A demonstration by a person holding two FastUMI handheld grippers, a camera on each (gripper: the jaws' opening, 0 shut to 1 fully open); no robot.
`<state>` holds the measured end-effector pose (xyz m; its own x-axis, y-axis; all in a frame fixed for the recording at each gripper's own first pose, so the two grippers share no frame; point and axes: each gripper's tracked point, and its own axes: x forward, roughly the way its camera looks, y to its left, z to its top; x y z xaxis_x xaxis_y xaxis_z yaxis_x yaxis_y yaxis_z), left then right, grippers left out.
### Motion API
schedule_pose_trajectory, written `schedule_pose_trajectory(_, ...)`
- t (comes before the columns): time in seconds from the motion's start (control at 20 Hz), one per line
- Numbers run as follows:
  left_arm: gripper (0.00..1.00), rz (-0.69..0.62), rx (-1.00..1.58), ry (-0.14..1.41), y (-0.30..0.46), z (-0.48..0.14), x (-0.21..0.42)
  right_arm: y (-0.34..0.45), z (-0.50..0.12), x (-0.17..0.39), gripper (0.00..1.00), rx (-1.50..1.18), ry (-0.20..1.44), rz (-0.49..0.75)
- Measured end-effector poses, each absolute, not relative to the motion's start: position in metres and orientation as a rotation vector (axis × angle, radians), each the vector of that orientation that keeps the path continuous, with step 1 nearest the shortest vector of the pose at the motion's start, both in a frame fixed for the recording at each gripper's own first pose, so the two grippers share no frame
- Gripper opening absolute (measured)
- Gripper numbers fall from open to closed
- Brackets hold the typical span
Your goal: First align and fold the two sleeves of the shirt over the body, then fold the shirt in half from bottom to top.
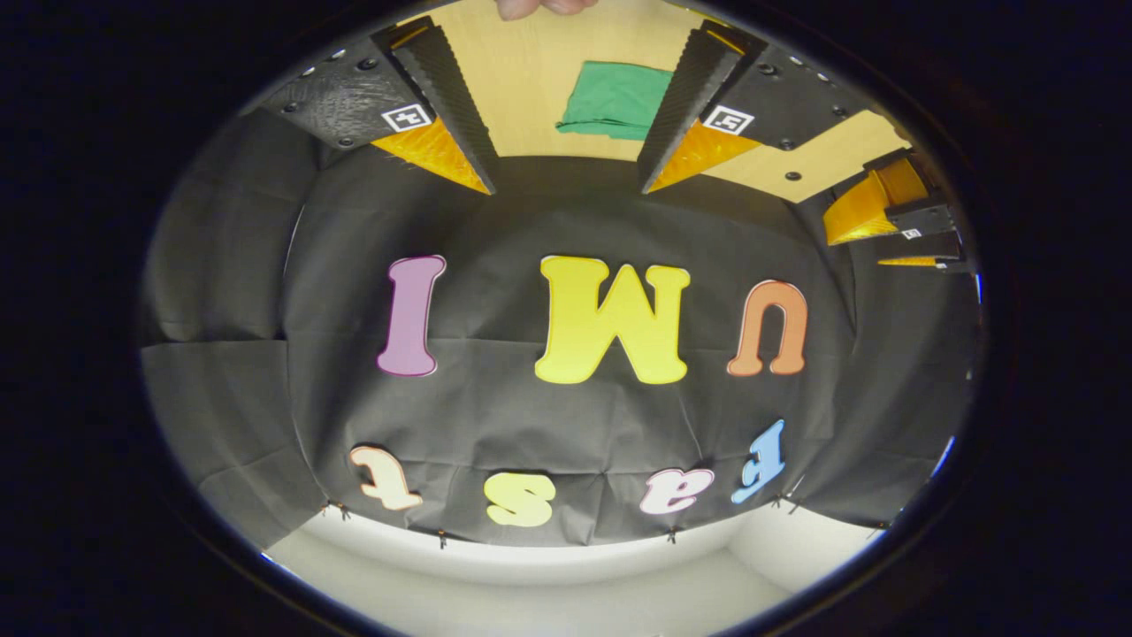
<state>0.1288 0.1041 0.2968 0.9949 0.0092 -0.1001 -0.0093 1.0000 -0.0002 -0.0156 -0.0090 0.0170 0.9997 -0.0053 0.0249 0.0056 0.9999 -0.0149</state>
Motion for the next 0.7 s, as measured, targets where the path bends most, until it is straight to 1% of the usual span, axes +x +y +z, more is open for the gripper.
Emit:
schedule_pose_trajectory(0.05, 0.99, 0.01, 0.002, 0.099, 0.1045, 0.2981, 0.1303, -0.0094, 0.0174, -0.0147, 0.95, -0.015, -0.026, -0.005)
schedule_pose_trajectory(0.1, 0.99, 0.012, 0.006, 0.096, 0.1047, 0.2979, 0.1314, -0.0096, 0.0179, -0.0132, 0.97, -0.015, -0.026, -0.006)
schedule_pose_trajectory(0.25, 0.99, 0.008, 0.011, 0.092, 0.1035, 0.2983, 0.1343, -0.0083, 0.0166, -0.0119, 0.97, -0.015, -0.025, -0.003)
schedule_pose_trajectory(0.3, 0.99, 0.008, 0.012, 0.093, 0.1032, 0.2981, 0.1351, -0.0087, 0.017, -0.011, 0.95, -0.015, -0.025, -0.003)
schedule_pose_trajectory(0.35, 0.99, 0.006, 0.017, 0.089, 0.1027, 0.2997, 0.1355, -0.0089, 0.0175, -0.0101, 0.97, -0.013, -0.026, -0.004)
schedule_pose_trajectory(0.5, 0.99, 0.007, 0.026, 0.079, 0.1028, 0.3028, 0.1383, -0.0115, 0.0184, -0.0074, 0.97, -0.013, -0.027, -0.009)
schedule_pose_trajectory(0.55, 0.99, 0.006, 0.026, 0.076, 0.1016, 0.3032, 0.1389, -0.0119, 0.0184, -0.0074, 0.95, -0.012, -0.027, -0.011)
schedule_pose_trajectory(0.6, 0.99, 0.004, 0.024, 0.074, 0.1011, 0.3033, 0.1392, -0.0123, 0.0186, -0.0067, 0.95, -0.011, -0.027, -0.011)
schedule_pose_trajectory(0.65, 0.99, 0.002, 0.024, 0.074, 0.1007, 0.3045, 0.1395, -0.0124, 0.0196, -0.0067, 0.97, -0.013, -0.028, -0.012)
schedule_pose_trajectory(0.7, 0.99, 0.001, 0.024, 0.074, 0.1005, 0.3044, 0.1403, -0.0126, 0.0191, -0.0053, 0.95, -0.012, -0.028, -0.011)
